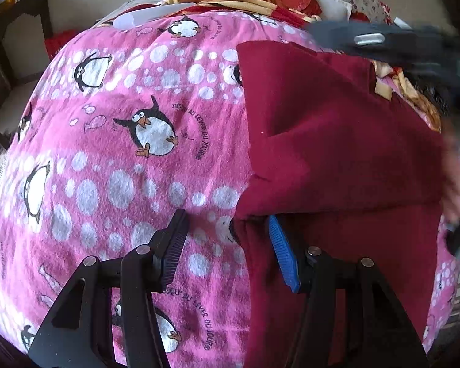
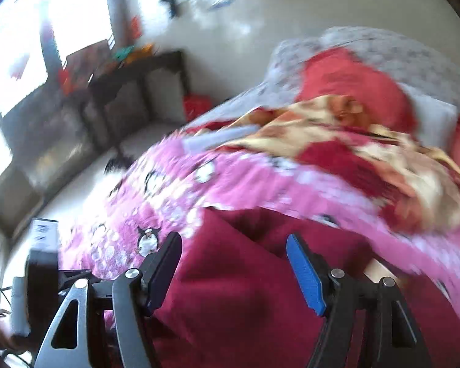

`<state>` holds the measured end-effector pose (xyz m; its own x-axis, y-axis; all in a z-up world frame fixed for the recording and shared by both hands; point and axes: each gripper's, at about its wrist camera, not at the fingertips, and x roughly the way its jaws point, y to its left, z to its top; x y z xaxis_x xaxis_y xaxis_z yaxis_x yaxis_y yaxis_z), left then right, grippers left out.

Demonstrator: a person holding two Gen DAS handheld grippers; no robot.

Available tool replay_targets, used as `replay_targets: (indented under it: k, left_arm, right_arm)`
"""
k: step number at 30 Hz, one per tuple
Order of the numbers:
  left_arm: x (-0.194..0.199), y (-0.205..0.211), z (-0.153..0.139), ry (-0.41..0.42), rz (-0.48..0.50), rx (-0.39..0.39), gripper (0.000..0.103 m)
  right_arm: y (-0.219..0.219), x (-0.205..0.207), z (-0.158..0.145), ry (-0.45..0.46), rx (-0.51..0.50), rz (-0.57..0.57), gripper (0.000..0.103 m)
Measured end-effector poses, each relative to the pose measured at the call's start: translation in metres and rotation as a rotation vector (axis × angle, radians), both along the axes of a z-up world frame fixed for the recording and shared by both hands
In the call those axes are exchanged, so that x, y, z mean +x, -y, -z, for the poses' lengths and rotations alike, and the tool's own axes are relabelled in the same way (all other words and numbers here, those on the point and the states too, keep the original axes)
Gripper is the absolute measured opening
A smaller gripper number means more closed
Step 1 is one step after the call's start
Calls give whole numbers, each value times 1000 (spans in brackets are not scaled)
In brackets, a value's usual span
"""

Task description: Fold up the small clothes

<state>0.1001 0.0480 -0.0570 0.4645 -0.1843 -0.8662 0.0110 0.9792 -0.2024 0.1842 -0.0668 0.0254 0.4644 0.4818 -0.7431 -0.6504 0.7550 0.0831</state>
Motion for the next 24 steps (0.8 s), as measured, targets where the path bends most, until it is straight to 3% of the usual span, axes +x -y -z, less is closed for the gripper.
replay_targets:
  k: [3,5,8,12,15,18,19,22,24]
  left_arm:
    - [-3,-6,1,10,-1,-28,54]
    - [-5,-10,1,16,3,-38,54]
    - [-5,-12,1,24,6,-57,54]
    - [-8,-13,0,36,8,-78,54]
    - [-8,-15,-2,29,14,-83,54]
    - [-9,-19,-11,25,8,-81,54]
    - [-10,-23,-15,36,3,-79,54]
    - [-12,-29,-29,76,-9,-67,54]
    - [-10,-29,-37,95,-12,-47,54]
  right_arm:
    - [-28,14,24,-46,-81,-63,62]
    - [-39,21,38,-63,-158,-77,19]
    - [-39,29,36,-53,-121,-42,9]
    - [-34,47,35,-50,-59,58,4]
    - [-37,44,36,-18,-53,79,4]
    - [-24,28,21,-24,15,62,5]
    - [-14,18,14,-27,31,63,12]
    - [14,-11,8,-16,52,87,46]
    - [28,-26,13,-36,56,86,47]
